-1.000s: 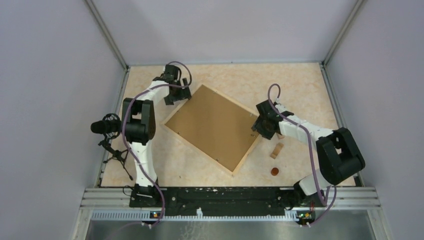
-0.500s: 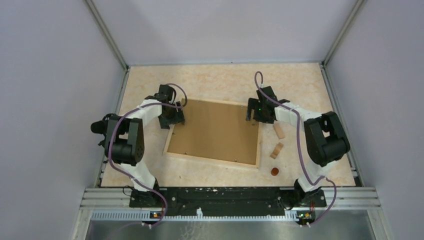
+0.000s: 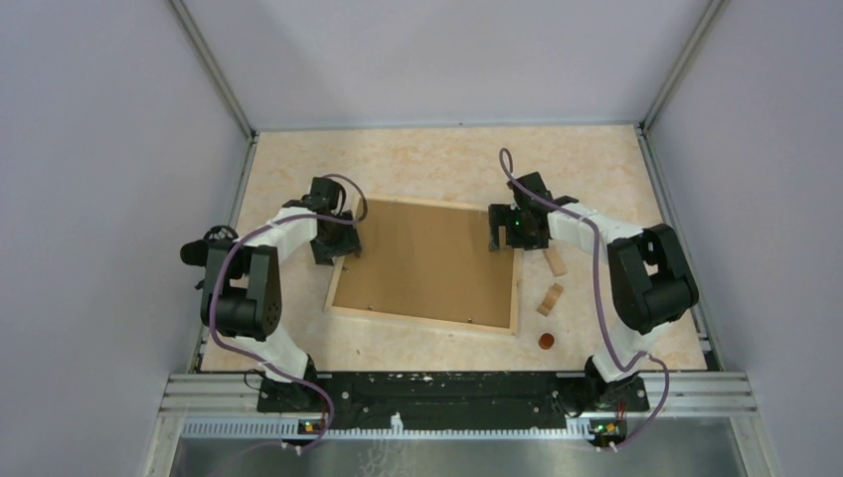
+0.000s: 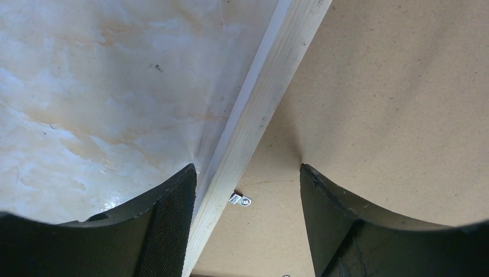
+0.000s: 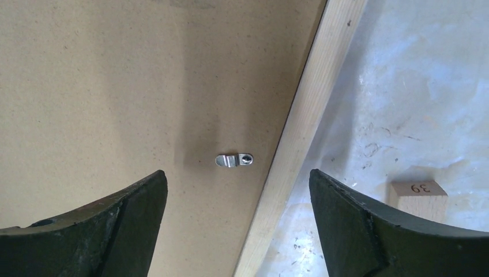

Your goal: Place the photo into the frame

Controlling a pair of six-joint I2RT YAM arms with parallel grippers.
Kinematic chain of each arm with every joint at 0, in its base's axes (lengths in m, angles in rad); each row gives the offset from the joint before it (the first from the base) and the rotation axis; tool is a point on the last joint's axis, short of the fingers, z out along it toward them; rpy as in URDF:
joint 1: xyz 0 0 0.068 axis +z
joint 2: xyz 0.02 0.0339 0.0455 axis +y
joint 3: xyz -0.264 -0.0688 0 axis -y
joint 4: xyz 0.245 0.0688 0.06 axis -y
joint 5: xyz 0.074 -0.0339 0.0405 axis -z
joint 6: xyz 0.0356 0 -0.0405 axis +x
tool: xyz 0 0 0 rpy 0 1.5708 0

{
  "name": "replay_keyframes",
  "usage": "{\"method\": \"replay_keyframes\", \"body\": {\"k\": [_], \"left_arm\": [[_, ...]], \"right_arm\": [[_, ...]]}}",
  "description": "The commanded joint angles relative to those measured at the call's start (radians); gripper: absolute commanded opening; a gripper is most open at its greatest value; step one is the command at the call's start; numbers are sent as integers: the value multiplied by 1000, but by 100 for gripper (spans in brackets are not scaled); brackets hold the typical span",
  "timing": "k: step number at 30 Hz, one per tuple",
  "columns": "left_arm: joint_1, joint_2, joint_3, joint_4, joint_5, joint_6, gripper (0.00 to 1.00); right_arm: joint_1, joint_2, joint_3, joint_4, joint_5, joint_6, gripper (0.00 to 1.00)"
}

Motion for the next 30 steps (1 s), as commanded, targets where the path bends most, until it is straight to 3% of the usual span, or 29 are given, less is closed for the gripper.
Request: {"method": "replay_keyframes", "body": {"k": [1,7,13,30], "left_arm": [[6,-24,-11,33,13,-9,70],[7,-26,-17,39,13,-12,69],[7,-27,-23,43,44,-14,68],[7,-30,-27,50,74,-12,63]], "right_arm": [[-15,-43,-8,-6,28,-32,88],[-26,25,69,-64,66,72,87],[-25,52,59,-71,94,144,70],[-26,83,102,-126,144,289,70]]}}
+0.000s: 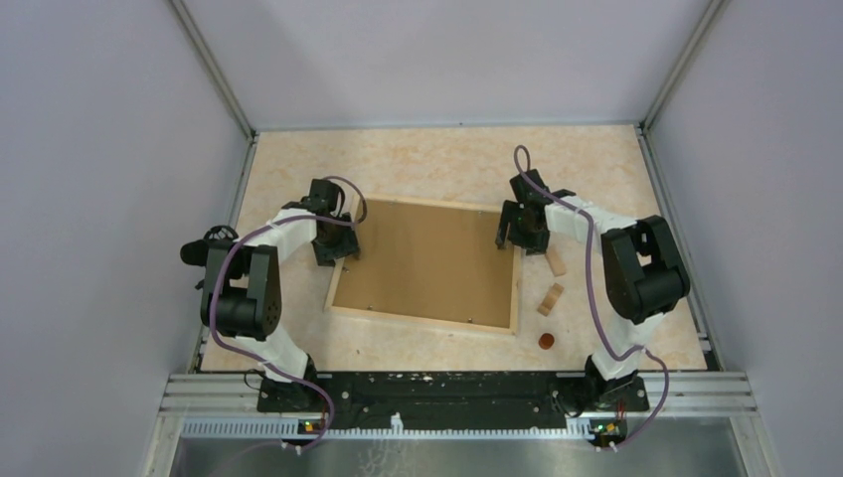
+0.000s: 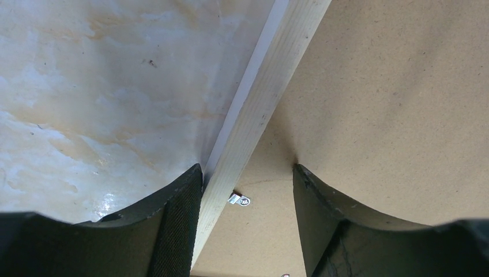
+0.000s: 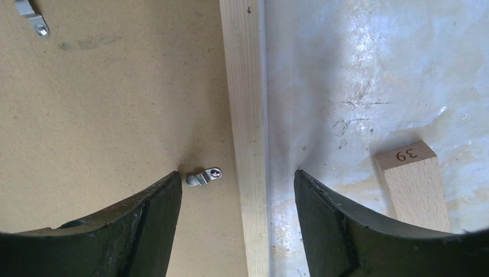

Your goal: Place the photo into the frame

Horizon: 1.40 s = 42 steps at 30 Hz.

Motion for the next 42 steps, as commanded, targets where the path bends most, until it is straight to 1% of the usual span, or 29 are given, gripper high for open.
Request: {"method": "replay_keyframes", "body": {"k": [1,4,7,12,17,19,23,25,27,29,31,35,37,38,39,40,41,42], "left_arm": [[1,-30,-11,36,45,-9,63],[1,-31,-14,36,46,-8,62],[1,-34,-16,36,45,-8,62],[1,-35,-17,36,46,-8,61],[1,-35,-15,36,42,-8,60],[1,-35,-16,36,41,-8,60],[1,-36,-16,37,42,-8,59],[1,-36,-16,36,40,-8,59],[1,-38,-16,36,41,-8,58],[1,-38,-17,37,43,-8,58],[1,-38,-16,38,46,-8,58],[1,-43,-16,39,47,2,58],[1,-52,-12,36,47,11,63],[1,-59,-4,30,50,18,68],[1,-72,0,29,53,29,74],[0,-90,-2,34,56,44,79],[0,-118,-6,47,61,58,83],[-2,-153,-12,60,67,71,86]], "right_arm": [[-6,22,43,-20,36,54,70],[-7,21,59,-22,28,60,69],[-7,17,63,-25,36,57,66],[-6,17,51,-25,12,38,58],[-6,-1,3,-5,-23,11,50],[-6,1,-3,-10,-25,-11,43],[-6,5,10,-31,-22,-67,21],[-6,6,23,-43,-20,-99,13],[-6,8,37,-42,-17,-153,8],[-6,19,59,-42,16,-201,0],[-6,34,73,-22,41,-248,0],[-6,45,81,3,73,-284,0],[-6,34,75,6,70,-279,0],[-6,28,75,-3,68,-266,5],[-6,22,73,-11,71,-256,19],[-6,11,64,-15,72,-248,35],[-5,-3,53,-16,67,-244,48],[-6,-19,41,-20,56,-239,56]]}}
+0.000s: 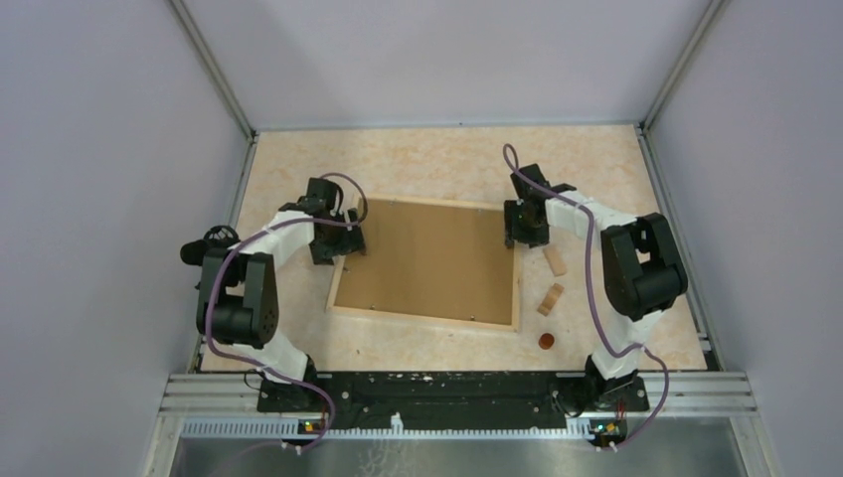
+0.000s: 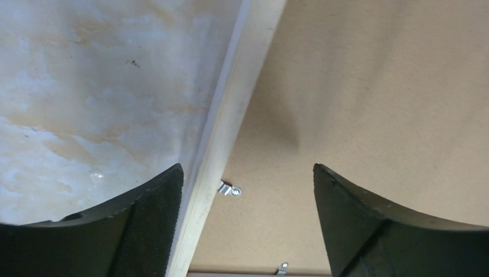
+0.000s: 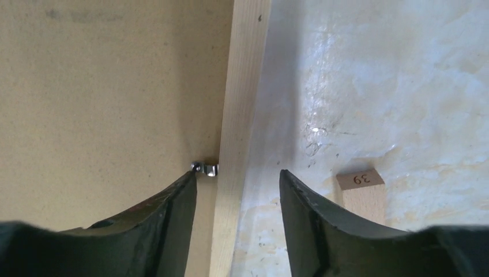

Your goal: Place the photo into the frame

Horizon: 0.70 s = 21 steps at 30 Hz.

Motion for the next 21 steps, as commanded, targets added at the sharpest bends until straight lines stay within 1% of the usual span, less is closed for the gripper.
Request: {"method": "replay_keyframes", "body": {"k": [1,2,4,6,9,10,11,12,14,16,17,19,21], "left_arm": [[-7,-179,-11,64,42,67,90],[-11,-203,-17,74,48,80,93],[-41,-292,-25,88,63,105,97],[-110,-360,-35,111,83,134,99],[-270,-459,-68,174,121,163,98],[-318,-494,-93,230,151,164,99],[-365,-530,-132,265,176,159,99],[-408,-569,-178,346,191,152,99],[-517,-645,-281,484,170,145,99],[-633,-730,-402,653,128,192,99],[-689,-774,-454,723,98,230,99],[-802,-841,-526,803,43,332,99],[-902,-868,-561,831,12,433,99]], "right_arm": [[4,-57,-26,15,32,-8,61],[5,-74,-42,9,15,-1,63],[10,-113,-84,4,-19,17,64],[26,-153,-135,3,-44,29,64],[43,-196,-206,5,-62,61,56],[53,-206,-226,14,-62,72,52],[58,-212,-245,25,-62,80,50],[64,-214,-259,34,-66,88,47],[63,-210,-275,46,-79,104,39],[64,-206,-281,57,-112,112,26],[63,-208,-279,52,-109,122,17],[64,-209,-265,35,-96,138,0],[62,-212,-242,0,-89,150,0]]}}
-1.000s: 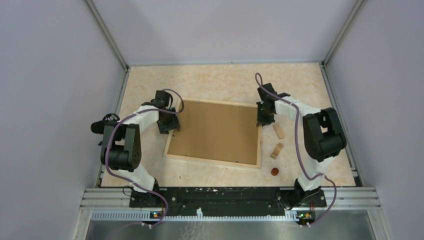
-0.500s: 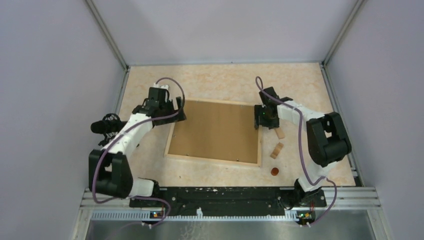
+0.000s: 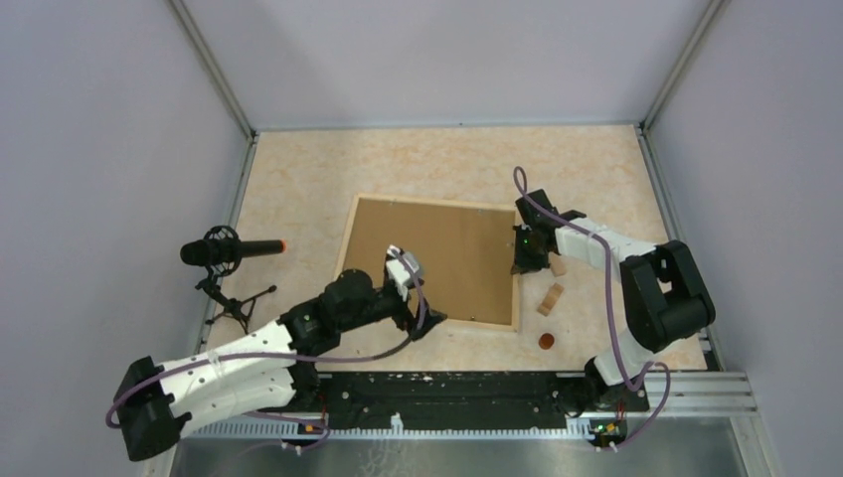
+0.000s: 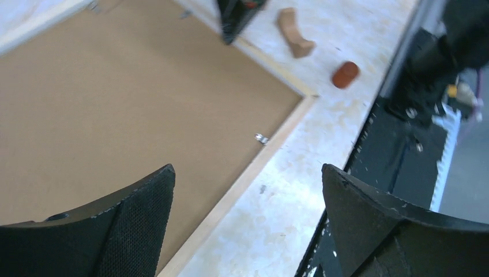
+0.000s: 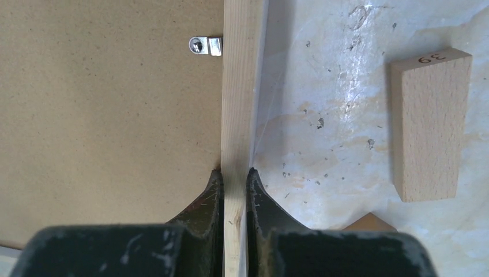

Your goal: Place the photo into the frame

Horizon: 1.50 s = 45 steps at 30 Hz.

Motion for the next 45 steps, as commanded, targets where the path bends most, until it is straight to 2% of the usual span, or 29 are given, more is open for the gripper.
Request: {"method": "replay_keyframes", "body": {"k": [1,3,6,8,9,18,21,23,24,28,36,45], "left_arm": [[-194,-62,-65,259,-111,253,99],[-320,-13,-61,259,-209,363,99],[-545,150,-29,271,-424,562,99],[-636,309,-10,320,-605,691,99],[-662,368,-11,372,-650,740,99],[-730,719,-10,832,-864,1111,99],[-729,844,-39,1178,-984,1310,99],[-729,920,-65,1387,-999,1435,98],[-729,953,-66,1435,-992,1472,98],[-723,1035,-42,1456,-973,1503,94],[-675,1038,-13,1315,-937,1424,81],[-618,1028,16,1239,-888,1403,55]], "right_arm": [[10,-18,20,-48,-11,38,0],[10,-41,26,-53,-41,45,0],[9,-89,25,-50,-96,55,0],[4,-123,25,-64,-111,82,0],[1,-137,27,-74,-112,97,0],[-30,-212,89,-179,-182,156,0],[-30,-230,117,-204,-188,155,0],[-29,-244,129,-218,-167,154,0],[-30,-249,134,-223,-159,154,0],[-31,-260,137,-225,-167,159,0],[-32,-264,119,-217,-185,172,0],[-31,-293,121,-222,-195,191,0]]}}
